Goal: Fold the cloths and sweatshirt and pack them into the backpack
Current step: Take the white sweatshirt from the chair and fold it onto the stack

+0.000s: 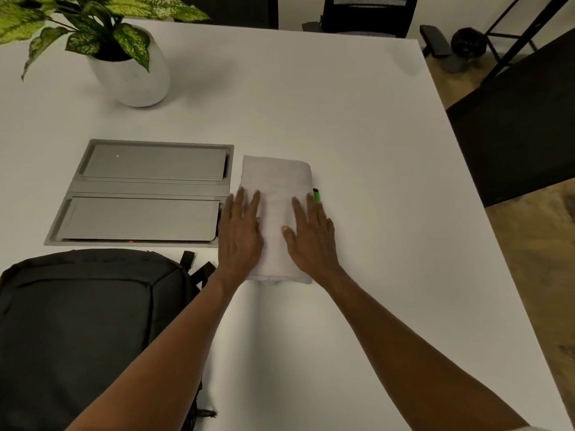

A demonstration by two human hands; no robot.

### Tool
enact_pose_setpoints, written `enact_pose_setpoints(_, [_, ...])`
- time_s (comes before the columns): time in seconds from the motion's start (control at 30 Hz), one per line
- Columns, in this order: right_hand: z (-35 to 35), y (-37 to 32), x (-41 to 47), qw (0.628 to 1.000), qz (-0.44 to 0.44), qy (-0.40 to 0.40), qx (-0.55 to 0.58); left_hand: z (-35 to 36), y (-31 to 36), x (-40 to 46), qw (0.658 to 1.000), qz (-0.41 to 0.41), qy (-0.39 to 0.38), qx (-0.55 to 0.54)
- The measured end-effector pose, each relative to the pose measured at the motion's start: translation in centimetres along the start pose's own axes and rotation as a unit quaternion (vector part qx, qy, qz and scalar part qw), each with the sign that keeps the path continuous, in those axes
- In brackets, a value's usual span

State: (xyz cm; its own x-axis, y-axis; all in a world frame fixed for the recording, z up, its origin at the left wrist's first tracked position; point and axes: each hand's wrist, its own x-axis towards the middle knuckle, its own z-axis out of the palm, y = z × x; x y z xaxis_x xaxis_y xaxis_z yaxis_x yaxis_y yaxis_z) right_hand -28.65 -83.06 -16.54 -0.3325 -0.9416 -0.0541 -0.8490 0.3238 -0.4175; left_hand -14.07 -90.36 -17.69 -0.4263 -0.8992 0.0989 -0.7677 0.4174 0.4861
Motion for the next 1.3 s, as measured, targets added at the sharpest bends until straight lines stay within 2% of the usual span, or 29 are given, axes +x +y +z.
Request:
enact_pose_setpoints(0.07, [0.4, 0.6, 0.5, 0.997, -0.016, -0.069, -0.034, 0.9, -0.7, 0.2, 0.996, 0.050, -0.072, -0.012])
enact_pose_setpoints(0.13, [0.8, 1.3, 1.1, 0.993, -0.017, -0.110, -0.049, 1.7, -1.7, 0.4, 0.990, 0.049, -0.130, 0.000])
enact_pose_setpoints(0.27, [1.1, 1.9, 1.8, 0.986, -0.008, -0.161, -0.052, 1.6, -1.7, 0.6, 0.987, 0.019, -0.160, 0.015])
enact_pose_setpoints(0.5, [-0.1, 1.1, 2.2, 0.979, 0.010, -0.192, -0.061, -0.4, -0.3, 1.2, 0.976, -0.006, -0.214, 0.032])
enact_pose_setpoints(0.6, [-1.5, 0.3, 1.5, 0.988, 0.023, -0.152, -0.010, -1.3, 0.2, 0.8, 0.975, -0.022, -0.223, -0.008])
enact_pose_setpoints(0.73, [-3.6, -0.1, -1.3, 0.997, 0.020, -0.068, -0.006, -2.7, 0.9, -1.5, 0.985, -0.028, -0.168, -0.039])
enact_pose_setpoints(0.9, [-5.1, -0.3, -5.7, 0.998, 0.036, -0.052, -0.022, -5.2, 2.3, -5.3, 0.988, -0.037, -0.118, -0.095])
enact_pose_setpoints(1.3, [-6.2, -2.5, -16.4, 0.998, 0.041, -0.023, -0.042, -9.6, 3.1, -14.9, 0.985, -0.035, -0.109, -0.132])
